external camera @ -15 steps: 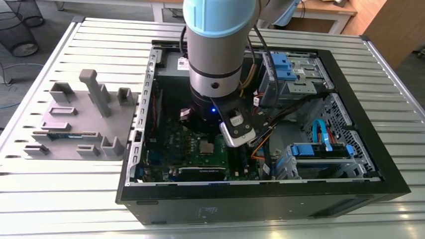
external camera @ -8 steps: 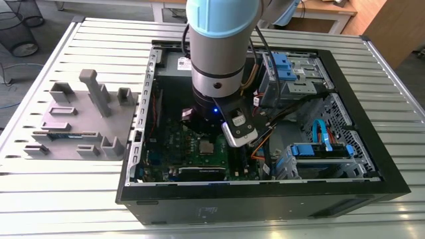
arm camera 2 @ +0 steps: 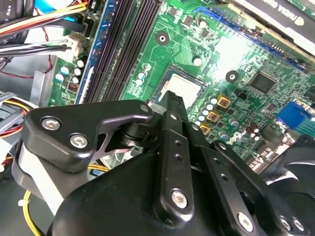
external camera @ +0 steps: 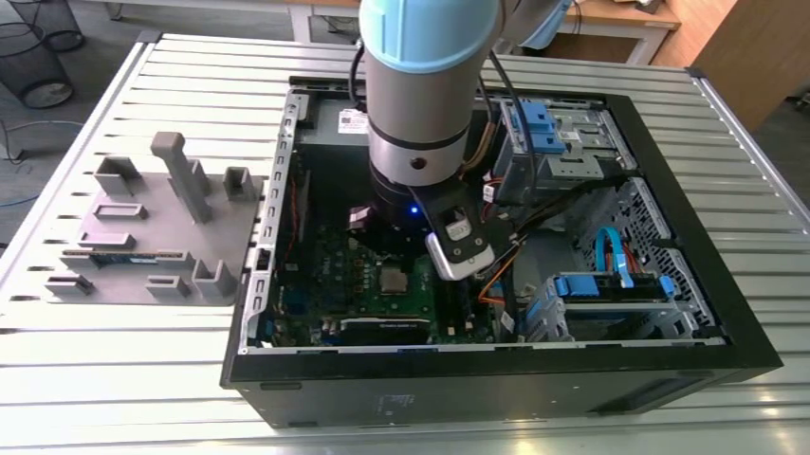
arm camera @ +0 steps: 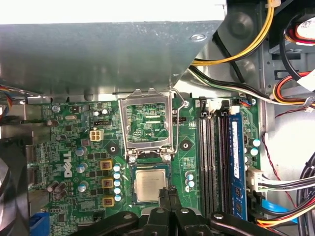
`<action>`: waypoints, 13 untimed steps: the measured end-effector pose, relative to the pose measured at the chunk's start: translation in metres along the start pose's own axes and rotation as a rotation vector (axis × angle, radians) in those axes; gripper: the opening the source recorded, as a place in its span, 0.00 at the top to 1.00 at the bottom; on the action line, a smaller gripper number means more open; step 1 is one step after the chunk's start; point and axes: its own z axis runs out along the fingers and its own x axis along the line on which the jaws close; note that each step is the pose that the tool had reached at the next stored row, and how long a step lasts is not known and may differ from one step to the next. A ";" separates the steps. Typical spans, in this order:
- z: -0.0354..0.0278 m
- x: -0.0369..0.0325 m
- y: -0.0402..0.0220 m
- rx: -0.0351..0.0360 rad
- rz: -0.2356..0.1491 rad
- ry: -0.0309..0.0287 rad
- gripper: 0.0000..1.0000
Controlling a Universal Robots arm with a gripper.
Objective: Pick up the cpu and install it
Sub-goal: 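Close the cpu cover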
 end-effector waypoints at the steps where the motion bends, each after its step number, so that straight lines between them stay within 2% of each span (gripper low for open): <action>1: 0.0001 -0.0005 0.0001 0.0000 0.000 0.0002 0.89; 13: 0.0013 -0.0074 0.0007 0.0003 0.000 0.0028 0.89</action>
